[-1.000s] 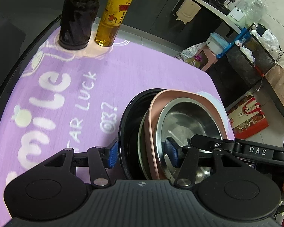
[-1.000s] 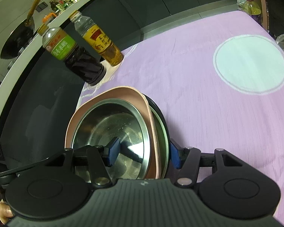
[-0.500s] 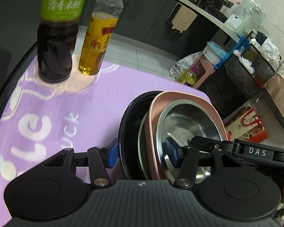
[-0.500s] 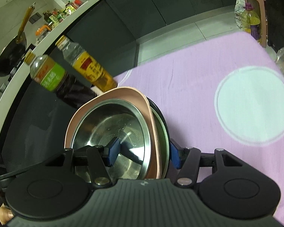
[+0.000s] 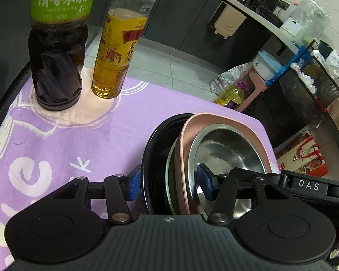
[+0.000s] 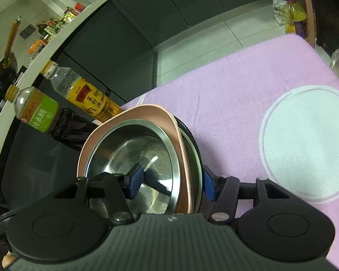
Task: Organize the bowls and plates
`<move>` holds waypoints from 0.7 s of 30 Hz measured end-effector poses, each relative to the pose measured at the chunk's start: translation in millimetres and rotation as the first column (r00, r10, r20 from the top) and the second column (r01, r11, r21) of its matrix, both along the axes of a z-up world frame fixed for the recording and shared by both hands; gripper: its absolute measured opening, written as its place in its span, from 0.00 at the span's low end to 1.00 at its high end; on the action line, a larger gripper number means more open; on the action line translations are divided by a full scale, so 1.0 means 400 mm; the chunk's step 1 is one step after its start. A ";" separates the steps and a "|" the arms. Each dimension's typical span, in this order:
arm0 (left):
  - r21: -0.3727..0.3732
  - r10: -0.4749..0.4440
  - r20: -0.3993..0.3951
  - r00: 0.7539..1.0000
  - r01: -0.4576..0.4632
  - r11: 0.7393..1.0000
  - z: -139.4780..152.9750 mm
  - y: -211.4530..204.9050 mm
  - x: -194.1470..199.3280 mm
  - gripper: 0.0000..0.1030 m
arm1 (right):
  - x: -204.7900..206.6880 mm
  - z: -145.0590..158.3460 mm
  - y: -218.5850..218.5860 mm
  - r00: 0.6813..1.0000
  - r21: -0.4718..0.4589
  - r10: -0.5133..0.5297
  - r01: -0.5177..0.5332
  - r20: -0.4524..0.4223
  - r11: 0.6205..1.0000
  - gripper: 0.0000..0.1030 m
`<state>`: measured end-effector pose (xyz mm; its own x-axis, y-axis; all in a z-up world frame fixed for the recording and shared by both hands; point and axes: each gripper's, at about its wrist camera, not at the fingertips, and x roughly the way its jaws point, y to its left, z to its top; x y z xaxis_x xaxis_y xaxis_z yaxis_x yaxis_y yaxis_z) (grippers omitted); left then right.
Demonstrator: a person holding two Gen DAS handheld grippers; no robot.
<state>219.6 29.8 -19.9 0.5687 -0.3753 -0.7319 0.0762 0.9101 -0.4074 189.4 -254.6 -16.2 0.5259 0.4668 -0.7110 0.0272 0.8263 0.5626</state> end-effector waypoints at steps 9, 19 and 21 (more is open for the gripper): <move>-0.011 0.014 -0.029 0.999 -0.014 1.000 -0.043 -0.005 0.041 0.48 | 0.032 -0.038 -0.008 1.000 -0.009 -0.017 0.017 -0.017 1.000 0.55; -0.048 0.049 0.002 0.999 -0.049 0.998 -0.045 0.023 0.046 0.47 | 0.036 -0.040 -0.011 1.000 -0.019 -0.027 0.027 0.006 0.999 0.56; -0.042 0.062 0.032 0.998 -0.060 0.997 -0.035 0.025 0.040 0.47 | 0.039 -0.040 -0.008 1.000 -0.019 -0.028 0.028 0.005 0.999 0.56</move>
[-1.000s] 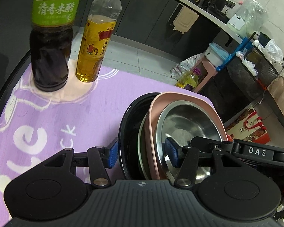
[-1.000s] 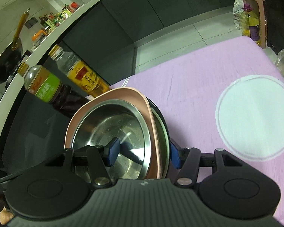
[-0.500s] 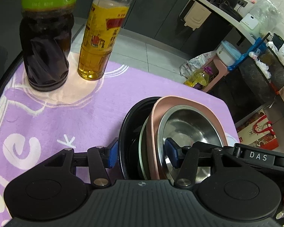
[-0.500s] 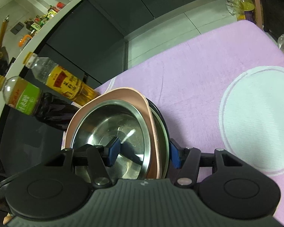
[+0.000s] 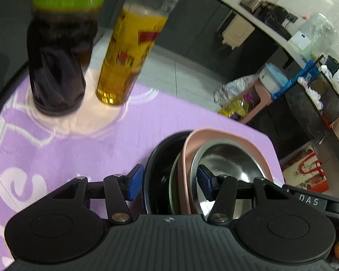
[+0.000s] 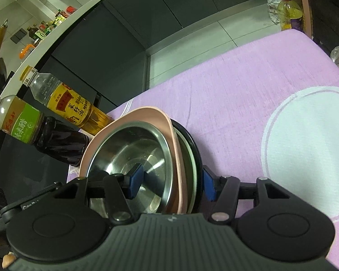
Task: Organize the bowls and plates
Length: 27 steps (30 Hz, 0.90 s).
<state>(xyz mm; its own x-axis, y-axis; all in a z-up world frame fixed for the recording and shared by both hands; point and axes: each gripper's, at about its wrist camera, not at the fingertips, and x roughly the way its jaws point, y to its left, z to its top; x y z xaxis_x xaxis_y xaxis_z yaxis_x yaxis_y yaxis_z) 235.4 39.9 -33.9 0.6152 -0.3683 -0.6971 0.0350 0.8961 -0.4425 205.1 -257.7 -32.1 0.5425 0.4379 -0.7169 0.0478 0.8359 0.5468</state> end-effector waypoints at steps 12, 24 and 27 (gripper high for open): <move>-0.020 0.000 0.073 0.997 0.002 1.000 0.030 0.024 -0.015 0.47 | -0.016 0.032 -0.003 0.997 -0.063 -0.013 0.018 0.080 0.998 0.55; 0.176 0.000 0.246 0.969 -0.045 0.983 0.123 0.009 -0.156 0.47 | -0.129 0.112 0.008 0.965 -0.207 -0.012 0.068 0.263 0.976 0.56; 0.170 -0.002 0.253 0.968 -0.042 0.985 0.135 0.007 -0.197 0.47 | -0.165 0.127 0.019 0.960 -0.223 0.015 0.050 0.281 0.974 0.55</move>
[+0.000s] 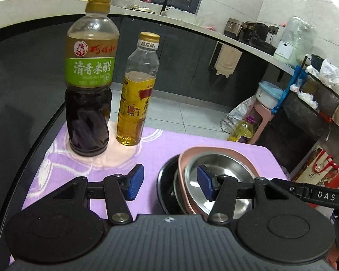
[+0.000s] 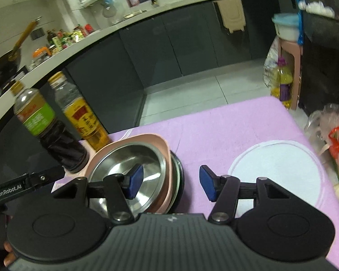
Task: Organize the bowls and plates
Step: 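Open both tools and pull them back from the stack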
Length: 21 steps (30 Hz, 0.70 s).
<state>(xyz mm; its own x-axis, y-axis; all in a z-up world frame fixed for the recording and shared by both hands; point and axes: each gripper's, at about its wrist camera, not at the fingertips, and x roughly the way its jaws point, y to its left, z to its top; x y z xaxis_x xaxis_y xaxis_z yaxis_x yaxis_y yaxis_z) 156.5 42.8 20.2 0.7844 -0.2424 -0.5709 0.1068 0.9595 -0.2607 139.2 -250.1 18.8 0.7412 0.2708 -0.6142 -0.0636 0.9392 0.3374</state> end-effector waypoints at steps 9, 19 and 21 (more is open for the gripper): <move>0.059 -0.008 0.070 0.998 0.004 0.998 0.030 -0.032 -0.138 0.48 | -0.105 0.021 0.027 0.999 -0.043 0.030 -0.029 0.022 0.999 0.55; 0.099 -0.004 0.096 0.995 -0.005 0.995 0.049 -0.055 -0.317 0.48 | -0.258 0.032 0.074 0.996 -0.111 0.029 -0.020 0.084 0.994 0.55; 0.100 0.006 0.104 0.995 -0.016 0.995 0.051 -0.054 -0.351 0.48 | -0.281 0.032 0.081 0.996 -0.111 0.038 -0.029 0.081 0.993 0.56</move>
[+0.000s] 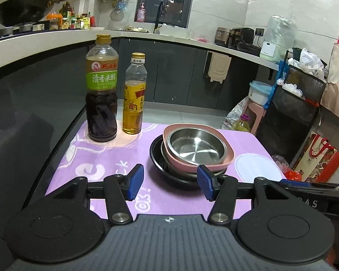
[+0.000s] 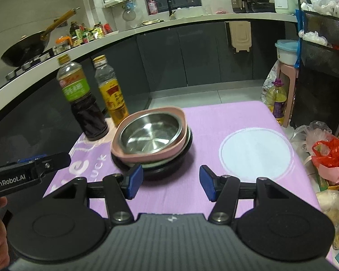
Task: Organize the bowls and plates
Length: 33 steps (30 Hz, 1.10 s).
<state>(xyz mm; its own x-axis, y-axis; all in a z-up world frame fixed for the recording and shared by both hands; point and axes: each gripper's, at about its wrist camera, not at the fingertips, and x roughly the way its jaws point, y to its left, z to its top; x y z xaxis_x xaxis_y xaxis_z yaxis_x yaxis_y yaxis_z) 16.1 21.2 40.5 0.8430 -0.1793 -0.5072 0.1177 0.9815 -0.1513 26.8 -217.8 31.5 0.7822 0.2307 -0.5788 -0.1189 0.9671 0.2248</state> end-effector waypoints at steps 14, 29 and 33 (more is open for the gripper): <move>0.049 0.034 0.035 0.999 -0.036 0.998 0.013 -0.010 -0.154 0.48 | -0.127 0.008 0.015 1.000 0.008 -0.005 0.005 0.025 1.000 0.55; 0.126 0.053 0.016 0.998 -0.055 0.990 -0.015 -0.037 -0.196 0.48 | -0.175 -0.011 0.023 1.000 0.015 -0.005 0.004 0.022 1.000 0.55; 0.121 0.063 0.000 0.998 -0.062 0.991 -0.023 -0.037 -0.190 0.48 | -0.176 -0.018 0.023 1.000 0.016 -0.007 0.006 0.013 1.000 0.55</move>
<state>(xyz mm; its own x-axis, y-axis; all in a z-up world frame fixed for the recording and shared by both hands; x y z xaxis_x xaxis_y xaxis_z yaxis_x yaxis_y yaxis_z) -60.0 6.3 31.4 0.8486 -0.0635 -0.5251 0.0554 0.9980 -0.0312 -43.5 -208.6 24.3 0.7913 0.2350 -0.5645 -0.1158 0.9641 0.2389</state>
